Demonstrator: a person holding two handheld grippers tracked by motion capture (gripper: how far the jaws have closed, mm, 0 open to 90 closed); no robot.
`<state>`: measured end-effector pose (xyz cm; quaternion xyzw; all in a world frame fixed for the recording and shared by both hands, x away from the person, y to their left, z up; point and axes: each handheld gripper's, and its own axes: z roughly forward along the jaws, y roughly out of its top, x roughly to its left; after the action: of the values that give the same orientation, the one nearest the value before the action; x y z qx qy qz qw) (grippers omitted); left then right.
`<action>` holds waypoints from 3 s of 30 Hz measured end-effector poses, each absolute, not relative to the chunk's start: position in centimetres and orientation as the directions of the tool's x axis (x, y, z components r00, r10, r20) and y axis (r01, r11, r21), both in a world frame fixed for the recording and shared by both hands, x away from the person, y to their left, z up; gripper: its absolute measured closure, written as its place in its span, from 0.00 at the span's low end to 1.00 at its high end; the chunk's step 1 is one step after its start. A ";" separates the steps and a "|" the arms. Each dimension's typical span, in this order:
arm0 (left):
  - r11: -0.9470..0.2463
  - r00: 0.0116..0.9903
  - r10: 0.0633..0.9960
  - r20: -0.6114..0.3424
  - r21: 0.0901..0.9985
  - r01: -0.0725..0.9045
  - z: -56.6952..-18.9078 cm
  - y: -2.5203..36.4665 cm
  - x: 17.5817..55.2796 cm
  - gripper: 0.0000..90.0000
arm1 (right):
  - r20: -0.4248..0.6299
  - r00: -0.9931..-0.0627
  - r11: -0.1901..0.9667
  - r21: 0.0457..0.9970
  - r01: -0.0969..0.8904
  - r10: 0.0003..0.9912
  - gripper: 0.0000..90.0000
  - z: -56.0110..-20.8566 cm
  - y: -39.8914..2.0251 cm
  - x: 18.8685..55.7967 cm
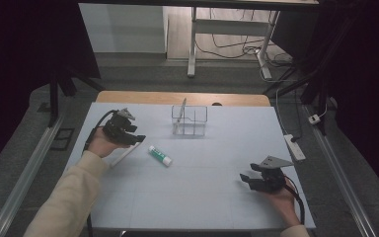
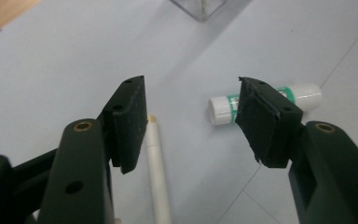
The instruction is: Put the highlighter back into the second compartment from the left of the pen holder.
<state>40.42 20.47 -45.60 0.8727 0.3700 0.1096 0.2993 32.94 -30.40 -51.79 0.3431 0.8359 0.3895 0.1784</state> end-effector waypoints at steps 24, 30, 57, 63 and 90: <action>-0.545 0.645 0.763 -0.036 0.498 0.674 -49.1 20.7 42.1 0.41 | -0.026 -0.702 0.458 0.776 0.435 0.711 0.41 -51.8 -30.4 32.6; -0.555 0.642 0.766 -0.030 0.472 0.685 -49.9 20.6 42.4 0.41 | -0.028 -0.703 0.459 0.776 0.433 0.711 0.41 -51.8 -30.4 32.7; -0.557 0.638 0.766 -0.079 0.413 0.720 -51.8 20.8 43.4 0.70 | -0.052 -0.702 0.481 0.765 0.429 0.710 0.41 -51.7 -30.6 32.5; -0.555 0.631 0.773 -0.065 0.411 0.723 -51.8 20.9 43.5 0.82 | -0.055 -0.701 0.482 0.764 0.429 0.711 0.41 -51.7 -30.6 32.5; -0.527 0.630 0.774 -0.063 0.486 0.697 -50.2 21.8 42.7 0.87 | -0.068 -0.697 0.492 0.756 0.431 0.714 0.41 -51.8 -30.8 32.6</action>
<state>42.73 21.76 -50.24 0.8701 0.4226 0.0805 0.2404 32.58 -30.77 -51.80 0.3398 0.8425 0.3722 0.1902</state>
